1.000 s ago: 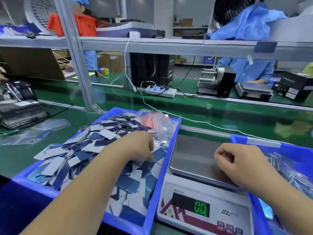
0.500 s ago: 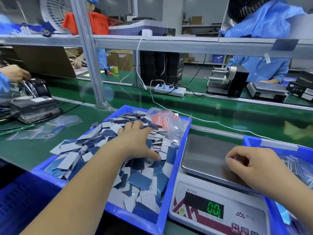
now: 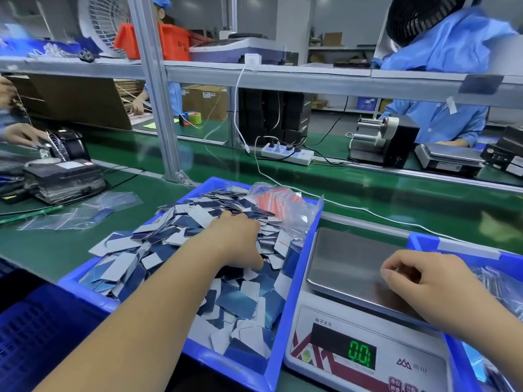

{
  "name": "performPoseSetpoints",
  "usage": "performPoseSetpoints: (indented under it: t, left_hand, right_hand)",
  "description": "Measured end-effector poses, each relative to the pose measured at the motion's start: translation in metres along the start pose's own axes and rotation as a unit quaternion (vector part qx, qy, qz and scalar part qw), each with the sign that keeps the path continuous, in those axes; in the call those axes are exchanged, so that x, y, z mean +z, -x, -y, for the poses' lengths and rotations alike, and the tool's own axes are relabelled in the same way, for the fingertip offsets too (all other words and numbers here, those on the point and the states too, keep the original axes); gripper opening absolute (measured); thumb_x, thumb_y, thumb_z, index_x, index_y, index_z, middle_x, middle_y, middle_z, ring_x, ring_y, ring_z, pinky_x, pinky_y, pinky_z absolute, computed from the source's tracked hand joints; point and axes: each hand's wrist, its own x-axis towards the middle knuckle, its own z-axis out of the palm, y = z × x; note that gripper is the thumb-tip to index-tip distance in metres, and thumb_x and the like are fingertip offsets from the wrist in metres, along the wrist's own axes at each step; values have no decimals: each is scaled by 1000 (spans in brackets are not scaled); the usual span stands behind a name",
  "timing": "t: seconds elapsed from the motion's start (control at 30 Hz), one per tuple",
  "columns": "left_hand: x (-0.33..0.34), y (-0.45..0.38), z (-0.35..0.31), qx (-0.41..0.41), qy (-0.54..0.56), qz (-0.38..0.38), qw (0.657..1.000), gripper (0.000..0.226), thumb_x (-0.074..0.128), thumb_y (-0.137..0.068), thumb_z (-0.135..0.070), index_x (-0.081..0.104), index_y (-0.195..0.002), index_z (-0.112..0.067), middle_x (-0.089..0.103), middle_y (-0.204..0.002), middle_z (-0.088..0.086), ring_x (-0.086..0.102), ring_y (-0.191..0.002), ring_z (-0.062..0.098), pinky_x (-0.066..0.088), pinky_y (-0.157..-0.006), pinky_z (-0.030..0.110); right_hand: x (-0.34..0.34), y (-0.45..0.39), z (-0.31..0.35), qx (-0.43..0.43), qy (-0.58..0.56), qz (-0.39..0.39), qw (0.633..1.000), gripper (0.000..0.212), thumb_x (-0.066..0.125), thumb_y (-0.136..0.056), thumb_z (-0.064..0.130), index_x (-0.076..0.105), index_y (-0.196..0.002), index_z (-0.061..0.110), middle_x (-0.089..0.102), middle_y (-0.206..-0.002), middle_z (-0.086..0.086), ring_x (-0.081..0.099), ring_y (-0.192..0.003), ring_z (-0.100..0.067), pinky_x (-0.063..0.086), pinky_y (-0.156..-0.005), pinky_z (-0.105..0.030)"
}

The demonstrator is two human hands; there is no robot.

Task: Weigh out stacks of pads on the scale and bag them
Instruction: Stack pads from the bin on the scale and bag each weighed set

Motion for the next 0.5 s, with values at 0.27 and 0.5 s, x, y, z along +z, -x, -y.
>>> performPoseSetpoints:
  t: [0.27,0.5]
  left_hand:
    - [0,3,-9,-17,45,-101,994,32,56,-77,-22,57,-109,-19,60,-102,3,60,-92,27,51,-71,34]
    - [16,0,-16,-56,54,-146,986,42,55,-84,-19,45,-125,-21,41,-121,10,49,-101,30,46,-77,37]
  right_hand:
    - [-3,1,0,7,-7,1,1000,26,69,-83,18,66,-64,35,61,-57,18,56,-67,1,43,-67,-12]
    - [-4,0,0,19,-8,11,1000,23,68,-85,20,66,-66,33,63,-60,17,57,-68,0,45,-66,-16]
